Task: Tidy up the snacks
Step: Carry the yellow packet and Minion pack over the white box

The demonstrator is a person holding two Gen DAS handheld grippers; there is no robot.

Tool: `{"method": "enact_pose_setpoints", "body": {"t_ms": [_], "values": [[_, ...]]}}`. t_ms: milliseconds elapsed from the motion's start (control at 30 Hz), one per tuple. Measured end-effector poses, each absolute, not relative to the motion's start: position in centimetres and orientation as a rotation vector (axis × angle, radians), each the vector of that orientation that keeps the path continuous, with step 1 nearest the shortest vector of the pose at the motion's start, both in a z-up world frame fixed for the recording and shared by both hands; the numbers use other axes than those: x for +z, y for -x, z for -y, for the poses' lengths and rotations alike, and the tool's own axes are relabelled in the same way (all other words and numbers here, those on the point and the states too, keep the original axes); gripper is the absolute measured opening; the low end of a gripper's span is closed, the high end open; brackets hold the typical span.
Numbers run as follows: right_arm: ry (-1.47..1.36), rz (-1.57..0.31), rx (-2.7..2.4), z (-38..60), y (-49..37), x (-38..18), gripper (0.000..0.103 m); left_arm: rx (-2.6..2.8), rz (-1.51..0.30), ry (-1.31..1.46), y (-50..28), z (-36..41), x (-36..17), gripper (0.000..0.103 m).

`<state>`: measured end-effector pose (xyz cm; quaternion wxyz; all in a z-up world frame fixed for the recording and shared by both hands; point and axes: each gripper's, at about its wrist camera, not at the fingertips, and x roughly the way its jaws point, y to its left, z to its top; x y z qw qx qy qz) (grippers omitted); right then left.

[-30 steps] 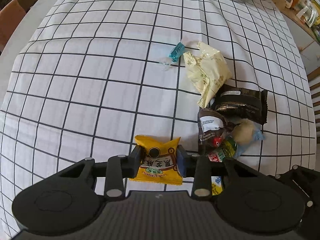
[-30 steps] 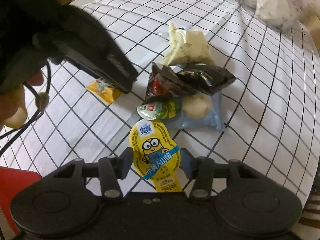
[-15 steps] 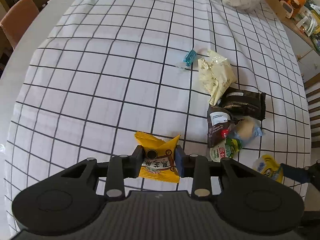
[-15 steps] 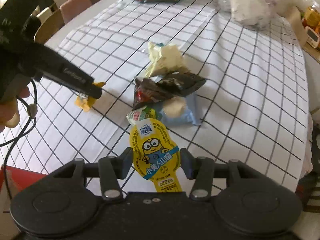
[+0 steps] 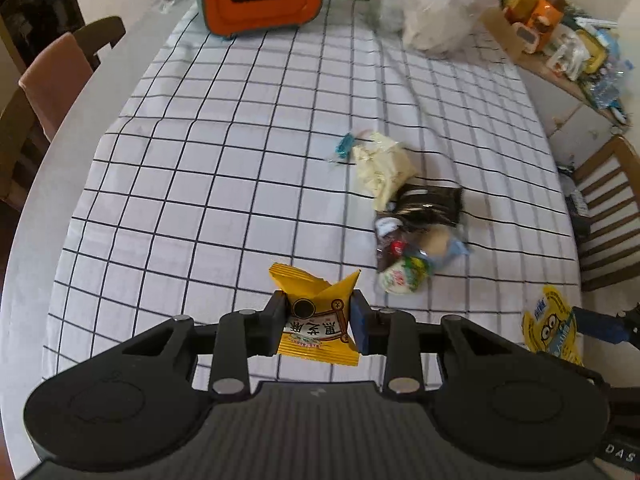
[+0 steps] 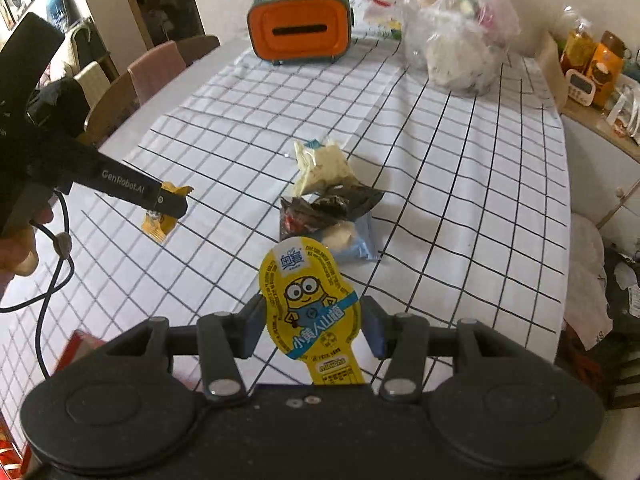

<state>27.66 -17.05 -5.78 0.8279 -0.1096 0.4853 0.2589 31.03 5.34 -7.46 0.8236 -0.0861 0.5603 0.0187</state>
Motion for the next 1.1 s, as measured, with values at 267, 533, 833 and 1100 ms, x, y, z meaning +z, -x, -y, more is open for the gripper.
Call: {"method": "enact_pose_setpoints", "body": {"t_ms": [267,533,833,1100], "values": [[0.196,-0.996,0.563,18.6,-24.1,-2.9,0.05,-0.023,-1.149,0.152,-26.8,-3.2,-3.8,0.033],[0.175,-0.988,0.587,19.7,-20.1,-1.6,0.05,-0.093,-1.159,0.112,-22.4,-0.6,-2.2,0.033],[0.175,-0.999,0.616,20.0,-15.8,-2.4,0.05,-0.134,-1.223,0.065,-17.4,1.4,-3.3,0.033],[0.224,-1.038,0.642,19.4,-12.6,-4.7,0.05,-0.164,-1.308,0.038,-13.9,3.1,-5.9,0.033]]}}
